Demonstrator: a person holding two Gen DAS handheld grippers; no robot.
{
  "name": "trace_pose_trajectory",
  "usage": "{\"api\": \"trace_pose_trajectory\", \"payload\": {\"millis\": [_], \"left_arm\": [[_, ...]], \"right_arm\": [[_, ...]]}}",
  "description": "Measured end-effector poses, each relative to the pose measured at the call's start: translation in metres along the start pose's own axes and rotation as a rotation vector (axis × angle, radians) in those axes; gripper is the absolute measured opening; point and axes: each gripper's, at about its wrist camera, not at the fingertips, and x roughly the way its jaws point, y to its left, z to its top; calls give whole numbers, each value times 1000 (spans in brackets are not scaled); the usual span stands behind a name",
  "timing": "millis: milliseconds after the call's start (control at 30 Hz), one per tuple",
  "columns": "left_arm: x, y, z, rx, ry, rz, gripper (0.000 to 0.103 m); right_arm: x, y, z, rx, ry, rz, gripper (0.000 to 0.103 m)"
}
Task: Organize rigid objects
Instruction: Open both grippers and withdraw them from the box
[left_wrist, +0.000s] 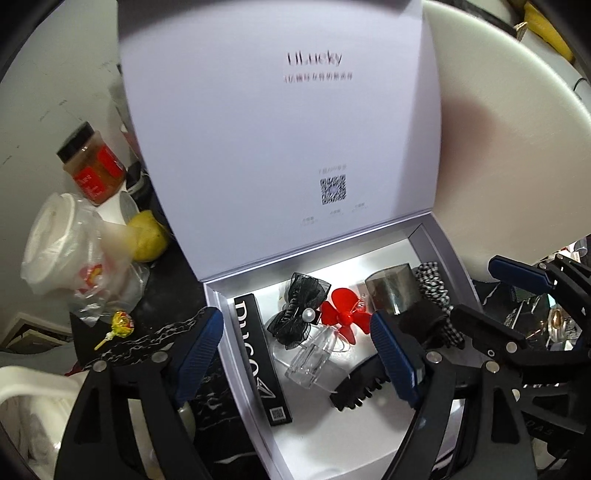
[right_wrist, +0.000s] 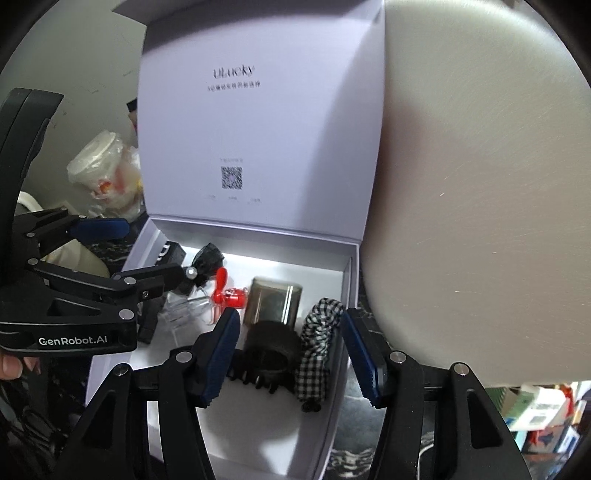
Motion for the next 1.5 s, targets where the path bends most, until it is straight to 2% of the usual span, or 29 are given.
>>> {"api": "trace_pose_trajectory", "payload": {"millis": [667,1000,1300,1500], "left_arm": [[-91,-2,-17,-33,-121,14,82],[-138,-5,-39,-47,-180,24,82],[-178,-10,-75,-65,-219,38,82],[-204,-18,-103,-49,-244,47,82]], "right_arm": [[-90,18,-11,-13,-126,-28,58],[-130,31,-30,-13,-179,-25,60],[-172,44,-63,-12,-227,-44,67],[-198,54,-92,-10,-255,-68,79]]}}
